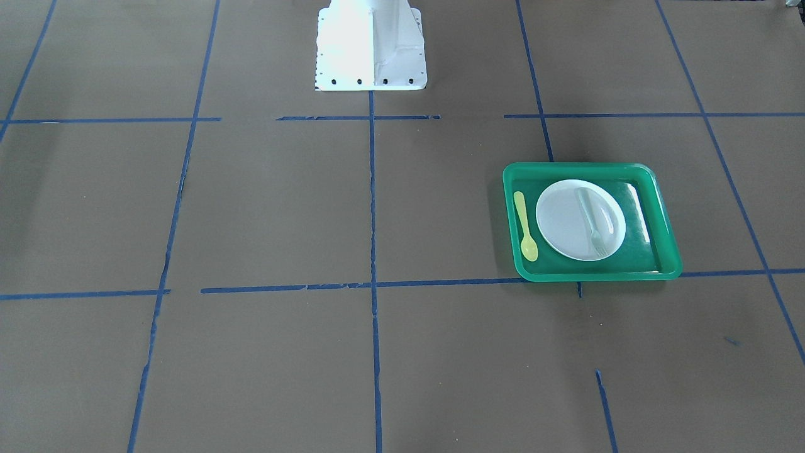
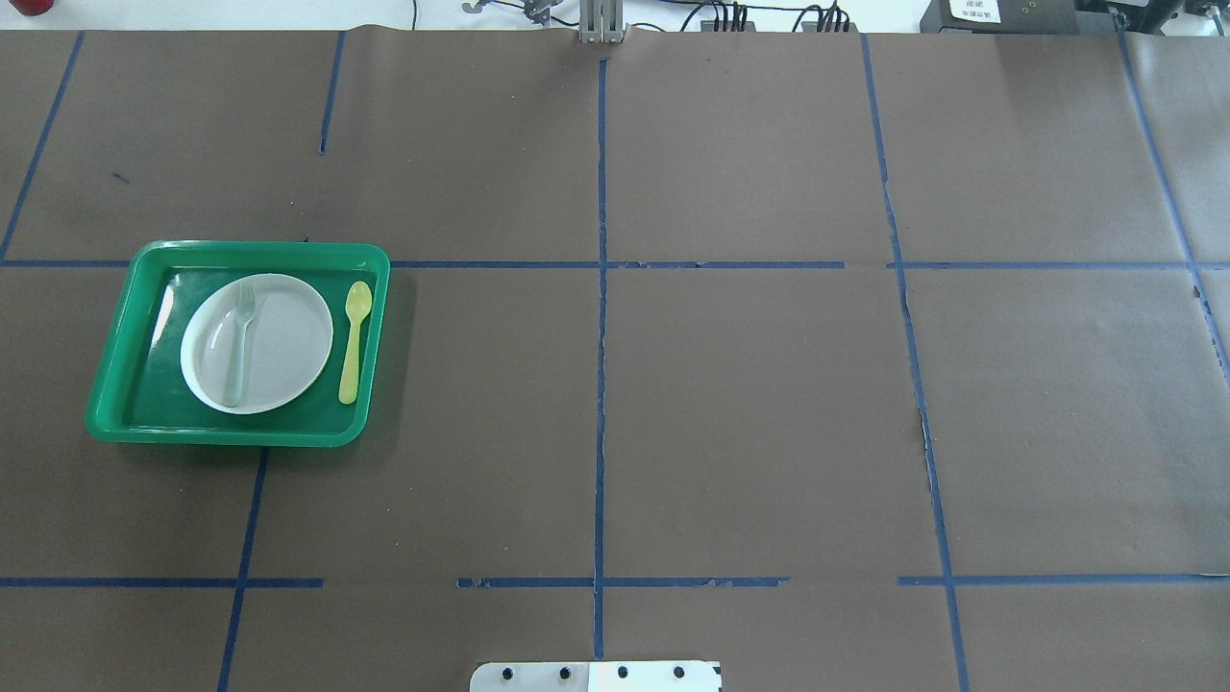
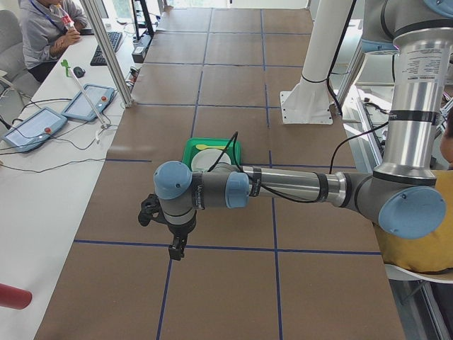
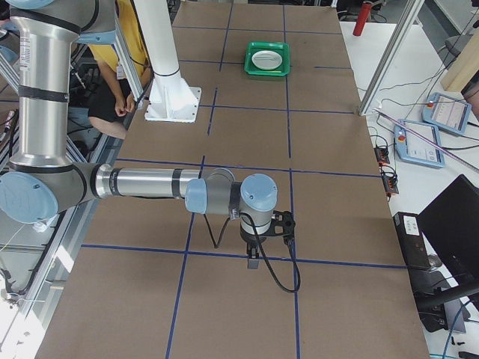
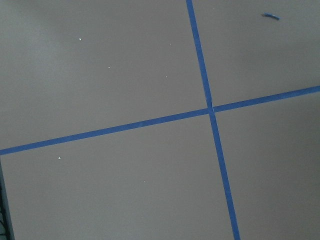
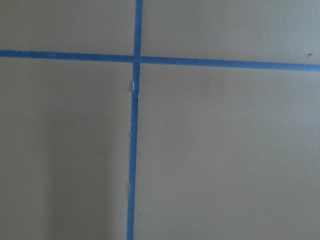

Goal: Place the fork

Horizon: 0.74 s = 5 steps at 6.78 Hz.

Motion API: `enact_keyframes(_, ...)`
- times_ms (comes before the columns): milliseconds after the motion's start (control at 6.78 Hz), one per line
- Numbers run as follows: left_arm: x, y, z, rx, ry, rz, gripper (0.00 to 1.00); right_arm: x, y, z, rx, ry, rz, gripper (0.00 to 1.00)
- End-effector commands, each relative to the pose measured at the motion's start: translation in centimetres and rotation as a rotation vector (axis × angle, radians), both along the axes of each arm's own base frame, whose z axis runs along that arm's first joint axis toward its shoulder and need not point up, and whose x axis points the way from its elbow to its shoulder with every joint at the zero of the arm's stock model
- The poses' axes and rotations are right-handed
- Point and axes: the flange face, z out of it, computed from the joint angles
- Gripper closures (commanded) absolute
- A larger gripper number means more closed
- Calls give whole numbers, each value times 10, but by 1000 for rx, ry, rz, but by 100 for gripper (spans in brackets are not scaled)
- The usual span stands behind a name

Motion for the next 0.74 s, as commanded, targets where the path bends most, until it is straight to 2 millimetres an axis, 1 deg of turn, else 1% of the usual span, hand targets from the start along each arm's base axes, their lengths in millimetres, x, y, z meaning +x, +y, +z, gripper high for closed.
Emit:
enact_keyframes(0, 5, 4, -15, -47, 39, -74, 0, 0, 0, 0, 0, 0, 0, 0)
enact_keyframes(148, 22, -2, -16, -12, 30, -40, 0, 0, 0, 0, 0, 0, 0, 0)
enact_keyframes(295, 82, -15, -32, 69, 43, 51, 0, 0, 0, 0, 0, 0, 0, 0)
enact_keyframes(443, 114, -19, -54, 51, 68, 6, 0, 0, 0, 0, 0, 0, 0, 0)
enact_keyframes(590, 167, -22, -79, 42, 105, -7, 0, 0, 0, 0, 0, 0, 0, 0)
